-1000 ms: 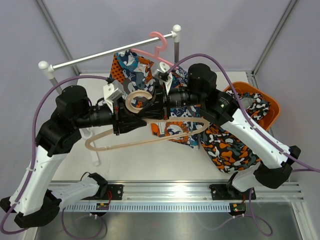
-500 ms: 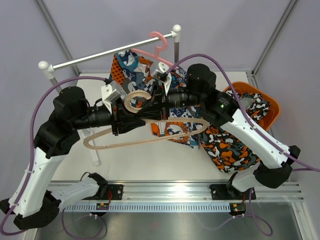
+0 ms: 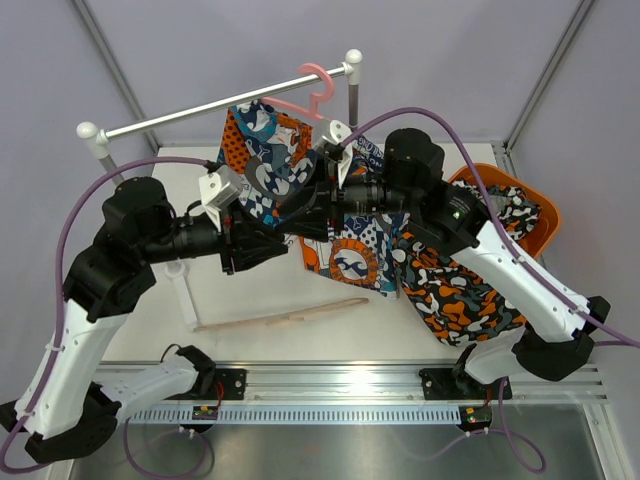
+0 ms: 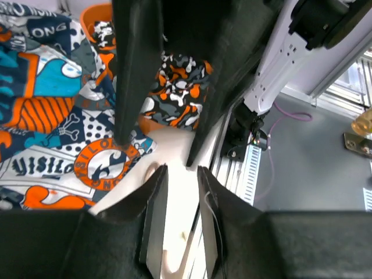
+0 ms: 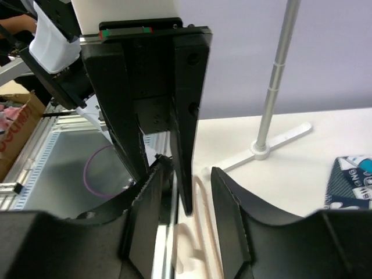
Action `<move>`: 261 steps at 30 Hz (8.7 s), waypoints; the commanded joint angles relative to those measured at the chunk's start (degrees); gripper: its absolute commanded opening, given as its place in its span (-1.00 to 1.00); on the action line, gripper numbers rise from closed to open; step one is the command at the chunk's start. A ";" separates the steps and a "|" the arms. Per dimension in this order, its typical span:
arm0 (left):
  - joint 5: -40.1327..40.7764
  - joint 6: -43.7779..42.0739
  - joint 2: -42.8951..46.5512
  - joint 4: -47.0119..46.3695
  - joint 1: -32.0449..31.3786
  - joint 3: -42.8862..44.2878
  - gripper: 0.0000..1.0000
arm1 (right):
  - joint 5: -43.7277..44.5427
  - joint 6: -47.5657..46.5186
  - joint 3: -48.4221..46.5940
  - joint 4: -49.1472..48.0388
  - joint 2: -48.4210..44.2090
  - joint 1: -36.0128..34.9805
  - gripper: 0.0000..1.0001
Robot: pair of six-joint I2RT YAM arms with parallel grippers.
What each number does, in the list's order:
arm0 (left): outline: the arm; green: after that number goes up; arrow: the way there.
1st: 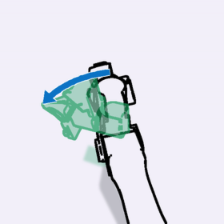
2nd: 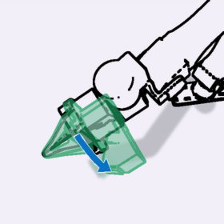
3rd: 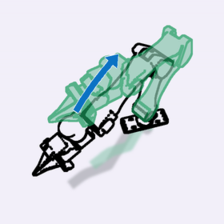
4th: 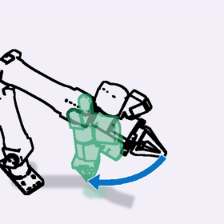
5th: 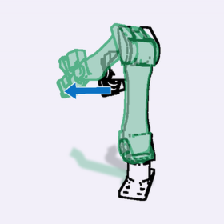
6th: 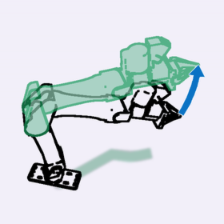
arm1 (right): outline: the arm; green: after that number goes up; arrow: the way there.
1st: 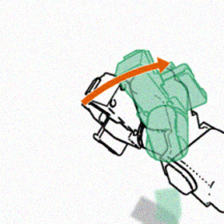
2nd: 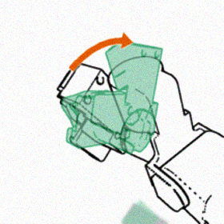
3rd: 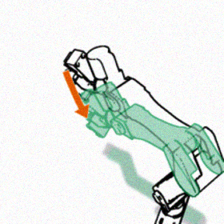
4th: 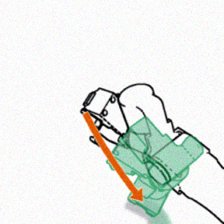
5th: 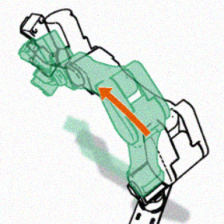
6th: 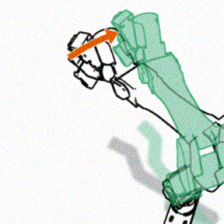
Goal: Remove the shorts from the hanger
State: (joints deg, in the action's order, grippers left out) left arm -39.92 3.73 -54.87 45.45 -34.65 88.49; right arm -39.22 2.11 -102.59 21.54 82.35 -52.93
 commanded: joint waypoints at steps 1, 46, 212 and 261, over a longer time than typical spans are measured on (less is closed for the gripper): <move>2.13 0.40 2.58 -1.15 0.29 1.34 -1.00 | 5.21 -1.14 -0.33 0.69 -2.37 1.07 -0.09; 50.47 24.13 -22.55 20.73 -33.45 -27.32 0.30 | 44.14 24.08 45.28 3.77 -15.72 10.65 0.45; 6.96 119.05 -40.93 -126.22 40.28 -25.21 -1.00 | 47.75 19.60 29.37 25.04 -26.54 12.23 0.25; -7.19 89.45 -16.51 -93.10 40.72 -39.78 0.10 | 52.31 19.34 26.04 25.65 -26.45 12.23 0.31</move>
State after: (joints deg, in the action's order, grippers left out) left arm -43.20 103.00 -76.20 -56.51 5.50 50.50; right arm 9.30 22.22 -73.21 47.57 56.86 -41.08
